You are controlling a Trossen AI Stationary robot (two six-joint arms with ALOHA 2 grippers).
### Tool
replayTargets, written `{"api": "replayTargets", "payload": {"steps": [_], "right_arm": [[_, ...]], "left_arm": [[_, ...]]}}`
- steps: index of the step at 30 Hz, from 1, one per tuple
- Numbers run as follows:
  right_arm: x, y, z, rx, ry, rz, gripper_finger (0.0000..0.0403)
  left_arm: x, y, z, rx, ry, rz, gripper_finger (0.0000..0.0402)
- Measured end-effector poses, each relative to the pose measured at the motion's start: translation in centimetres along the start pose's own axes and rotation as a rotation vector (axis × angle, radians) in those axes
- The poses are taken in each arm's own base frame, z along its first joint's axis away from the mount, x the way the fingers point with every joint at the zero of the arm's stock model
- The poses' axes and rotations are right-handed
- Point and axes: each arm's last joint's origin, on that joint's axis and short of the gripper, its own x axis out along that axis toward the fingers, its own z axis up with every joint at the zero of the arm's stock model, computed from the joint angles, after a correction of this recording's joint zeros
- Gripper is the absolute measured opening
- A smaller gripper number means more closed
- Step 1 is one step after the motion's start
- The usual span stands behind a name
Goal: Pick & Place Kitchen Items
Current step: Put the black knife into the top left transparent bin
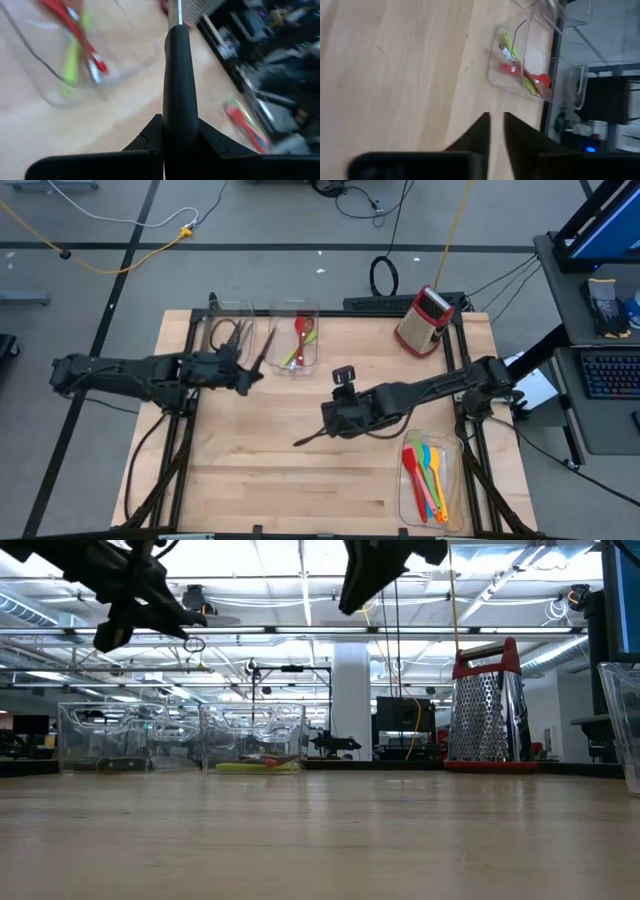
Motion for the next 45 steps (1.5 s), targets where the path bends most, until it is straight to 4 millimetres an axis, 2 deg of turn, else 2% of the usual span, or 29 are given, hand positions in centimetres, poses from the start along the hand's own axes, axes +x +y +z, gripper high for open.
{"api": "replayTargets", "payload": {"steps": [2, 4, 11, 19, 27, 33, 38, 45], "right_arm": [[-0.7, -1.0, -0.4, 0.025, -0.021, 0.026, 0.0018], [-1.3, -2.1, -0.8, 0.057, -0.047, 0.059, 0.0006], [-3.8, -6.2, -3.4, 0.189, -0.131, 0.078, 0.0002], [-7.3, -8.7, -6.9, 0.356, -0.37, 0.159, 0.0001], [-9.6, -8.8, -10.4, 0.446, -0.549, 0.139, 0.0001], [-10.5, -8.5, -12.5, 0.523, -0.633, 0.131, 0.0], [-10.7, -8.3, -13.5, 0.564, -0.675, 0.125, 0.0], [-10.0, -7.7, -13.8, 0.572, -0.689, 0.122, 0.0]], "left_arm": [[-0.3, 0.1, 1.0, 0.014, -0.033, 0.059, 0.0054], [-0.6, 0.3, 2.0, 0.02, -0.061, 0.127, 0.0054], [-1.2, 2.4, 4.5, -0.016, -0.125, 0.34, 0.0054], [-1.2, 5.3, 6.3, -0.105, -0.119, 0.469, 0.0054], [1.0, 9.4, 7.6, -0.211, 0.066, 0.587, 0.0054], [1.7, 12.0, 8.4, -0.259, 0.133, 0.636, 0.0054], [2.0, 13.7, 8.8, -0.265, 0.179, 0.661, 0.0054], [2.8, 16.0, 9.0, -0.262, 0.256, 0.704, 0.0054]]}}
